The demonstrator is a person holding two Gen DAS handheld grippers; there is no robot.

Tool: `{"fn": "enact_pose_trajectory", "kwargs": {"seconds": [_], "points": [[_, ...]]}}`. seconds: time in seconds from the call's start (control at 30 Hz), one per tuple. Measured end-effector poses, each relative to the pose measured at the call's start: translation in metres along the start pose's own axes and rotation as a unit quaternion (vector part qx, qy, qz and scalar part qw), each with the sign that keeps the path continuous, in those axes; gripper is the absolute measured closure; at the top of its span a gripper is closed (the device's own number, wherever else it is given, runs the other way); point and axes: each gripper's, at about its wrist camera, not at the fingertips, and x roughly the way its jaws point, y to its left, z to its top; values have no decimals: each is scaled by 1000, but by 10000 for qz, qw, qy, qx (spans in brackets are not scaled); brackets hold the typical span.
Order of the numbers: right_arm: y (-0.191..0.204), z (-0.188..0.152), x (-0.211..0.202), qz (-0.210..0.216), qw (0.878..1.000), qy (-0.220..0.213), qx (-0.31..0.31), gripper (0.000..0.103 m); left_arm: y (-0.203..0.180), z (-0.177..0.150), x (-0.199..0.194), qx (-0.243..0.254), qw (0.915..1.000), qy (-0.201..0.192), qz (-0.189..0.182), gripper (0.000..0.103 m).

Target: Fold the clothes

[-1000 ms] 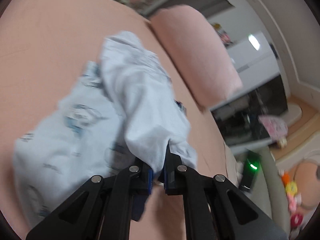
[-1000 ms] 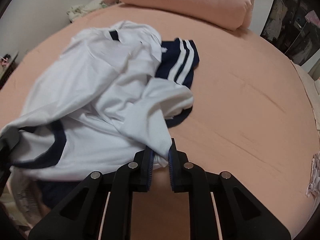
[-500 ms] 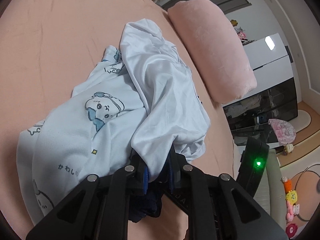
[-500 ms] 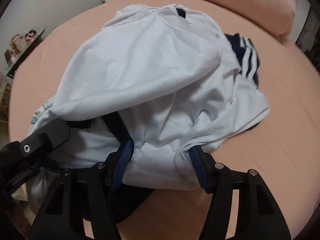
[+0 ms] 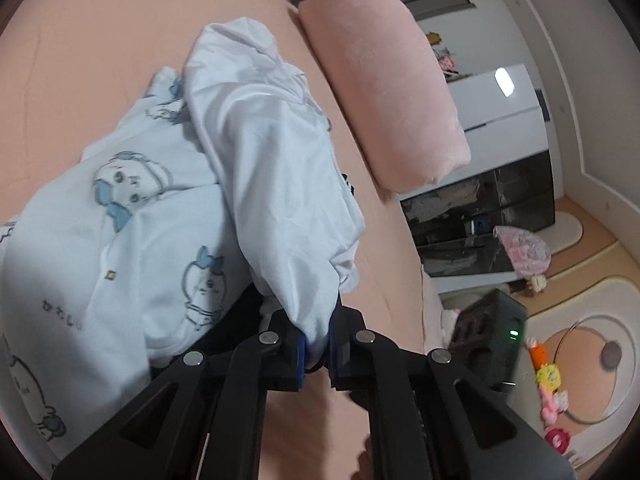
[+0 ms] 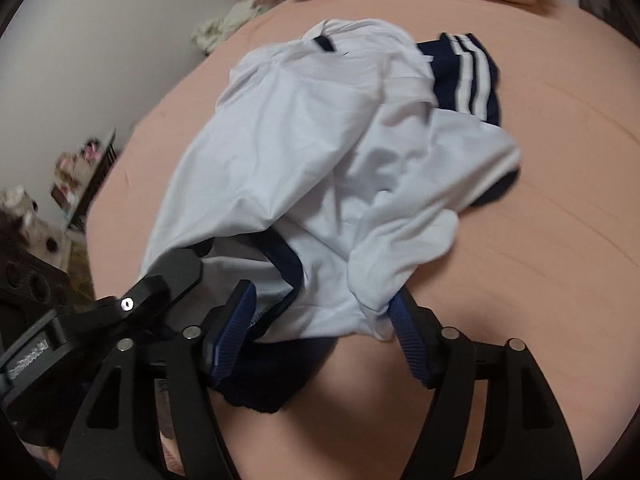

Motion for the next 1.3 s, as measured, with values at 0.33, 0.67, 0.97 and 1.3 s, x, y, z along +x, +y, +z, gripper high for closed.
{"fn": "enact_pose_trajectory", "kwargs": {"seconds": [0.33, 0.67, 0.97, 1.3], "points": [[34, -34, 17, -1704, 9777, -123, -1223, 76, 8, 0, 5, -136, 9997, 193, 111, 95], [8, -53, -18, -3313, 9281, -939, -1416, 80, -17, -28, 38, 648, 9921, 965, 481, 94], [-56, -30, 28, -4322, 8890, -571, -1399, 87, -42, -51, 53, 1236, 9838, 1103, 687, 61], [-92, -127, -113, -4241, 9023, -536, -555, 87, -105, -144, 87, 2470, 9342, 2573, -67, 56]]}}
